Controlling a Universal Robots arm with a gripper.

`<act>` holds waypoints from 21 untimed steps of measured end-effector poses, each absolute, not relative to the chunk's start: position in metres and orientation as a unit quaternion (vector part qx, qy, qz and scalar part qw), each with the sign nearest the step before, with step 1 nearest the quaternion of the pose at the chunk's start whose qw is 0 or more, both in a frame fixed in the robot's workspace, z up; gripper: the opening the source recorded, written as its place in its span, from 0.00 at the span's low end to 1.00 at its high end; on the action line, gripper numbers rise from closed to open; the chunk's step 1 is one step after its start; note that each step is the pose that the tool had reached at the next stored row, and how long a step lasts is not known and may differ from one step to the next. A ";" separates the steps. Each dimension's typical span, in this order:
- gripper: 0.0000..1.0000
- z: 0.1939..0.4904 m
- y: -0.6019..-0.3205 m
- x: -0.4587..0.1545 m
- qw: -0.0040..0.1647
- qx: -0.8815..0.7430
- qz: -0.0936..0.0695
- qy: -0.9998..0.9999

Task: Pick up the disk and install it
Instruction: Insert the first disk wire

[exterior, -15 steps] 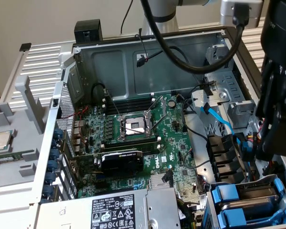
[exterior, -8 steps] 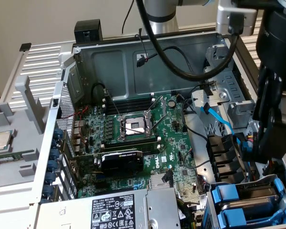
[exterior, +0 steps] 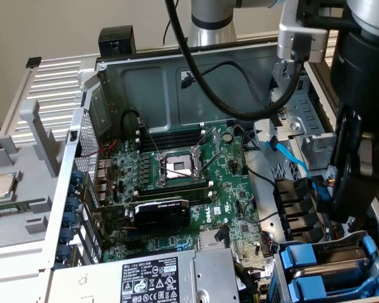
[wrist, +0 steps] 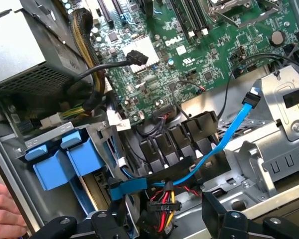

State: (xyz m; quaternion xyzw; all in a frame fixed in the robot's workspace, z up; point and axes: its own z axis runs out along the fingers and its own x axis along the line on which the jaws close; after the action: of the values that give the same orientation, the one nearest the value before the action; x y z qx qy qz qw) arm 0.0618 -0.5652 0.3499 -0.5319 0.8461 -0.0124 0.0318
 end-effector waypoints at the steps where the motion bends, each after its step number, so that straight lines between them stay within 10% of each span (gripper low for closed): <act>1: 0.71 0.349 -0.565 0.061 0.033 -0.531 -0.013 0.847; 21: 0.62 0.340 -0.566 0.042 0.074 -0.526 -0.039 0.846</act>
State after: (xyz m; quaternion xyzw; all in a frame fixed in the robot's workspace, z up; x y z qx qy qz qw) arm 0.0423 -0.5656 0.3397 -0.5264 0.8462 -0.0387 0.0737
